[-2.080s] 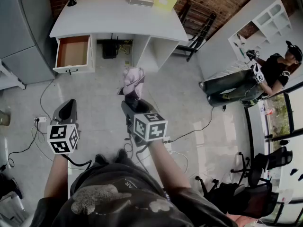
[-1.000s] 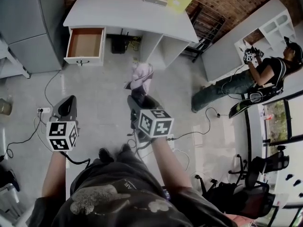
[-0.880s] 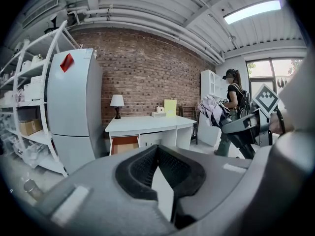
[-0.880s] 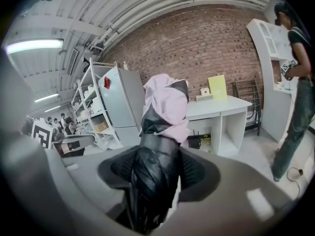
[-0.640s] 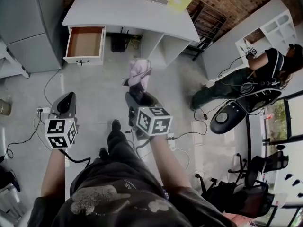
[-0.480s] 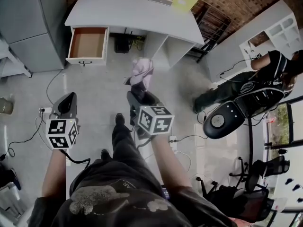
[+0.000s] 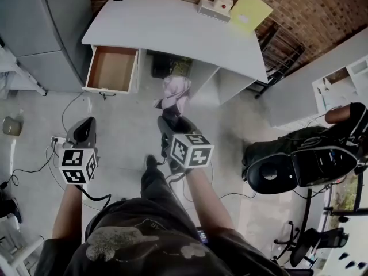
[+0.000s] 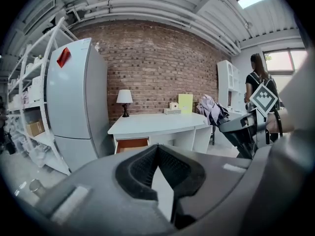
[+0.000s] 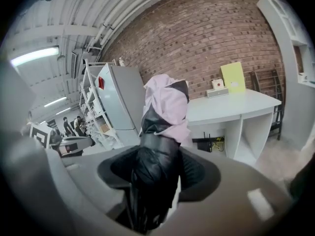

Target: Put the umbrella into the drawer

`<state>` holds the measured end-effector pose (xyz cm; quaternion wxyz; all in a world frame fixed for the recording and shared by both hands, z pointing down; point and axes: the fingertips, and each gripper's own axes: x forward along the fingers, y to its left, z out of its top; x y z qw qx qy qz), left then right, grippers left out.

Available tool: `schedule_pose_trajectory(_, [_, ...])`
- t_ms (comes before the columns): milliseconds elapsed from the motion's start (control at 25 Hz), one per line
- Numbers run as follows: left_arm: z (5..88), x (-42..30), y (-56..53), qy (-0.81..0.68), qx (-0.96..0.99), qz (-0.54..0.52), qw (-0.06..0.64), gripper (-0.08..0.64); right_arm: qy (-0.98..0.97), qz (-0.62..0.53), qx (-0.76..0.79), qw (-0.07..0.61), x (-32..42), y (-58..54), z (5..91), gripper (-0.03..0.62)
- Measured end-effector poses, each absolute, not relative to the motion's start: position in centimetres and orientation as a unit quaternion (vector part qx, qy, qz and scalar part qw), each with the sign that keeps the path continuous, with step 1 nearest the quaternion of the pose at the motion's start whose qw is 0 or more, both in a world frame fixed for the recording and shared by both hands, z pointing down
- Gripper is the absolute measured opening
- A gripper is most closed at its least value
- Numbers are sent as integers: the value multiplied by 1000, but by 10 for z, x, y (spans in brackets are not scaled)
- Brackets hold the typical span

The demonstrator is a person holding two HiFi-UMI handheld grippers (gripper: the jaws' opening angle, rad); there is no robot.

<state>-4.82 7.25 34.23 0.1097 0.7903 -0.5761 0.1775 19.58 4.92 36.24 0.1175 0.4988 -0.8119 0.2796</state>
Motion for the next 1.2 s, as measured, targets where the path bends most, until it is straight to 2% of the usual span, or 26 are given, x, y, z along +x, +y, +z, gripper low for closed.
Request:
schedule_pose_trajectory(160, [340,-23,20,-598,773,176,122,11,-825,286,469,132,211,-12,366,232])
schedule_pose_trajectory(440, [332,-20,-34,-646,733,173,122,11,-859,280,401,154,193,-84,376,233])
schedule_pose_trajectory(800, [340,-65,-52,-678,699,177,141,11,-876,289,343,175,129,-120,388,233])
schedule_pose_trajectory(1200, [394,-116,-105,-665,704,168,184,11,-875,273,322,237,59,-154,431,233])
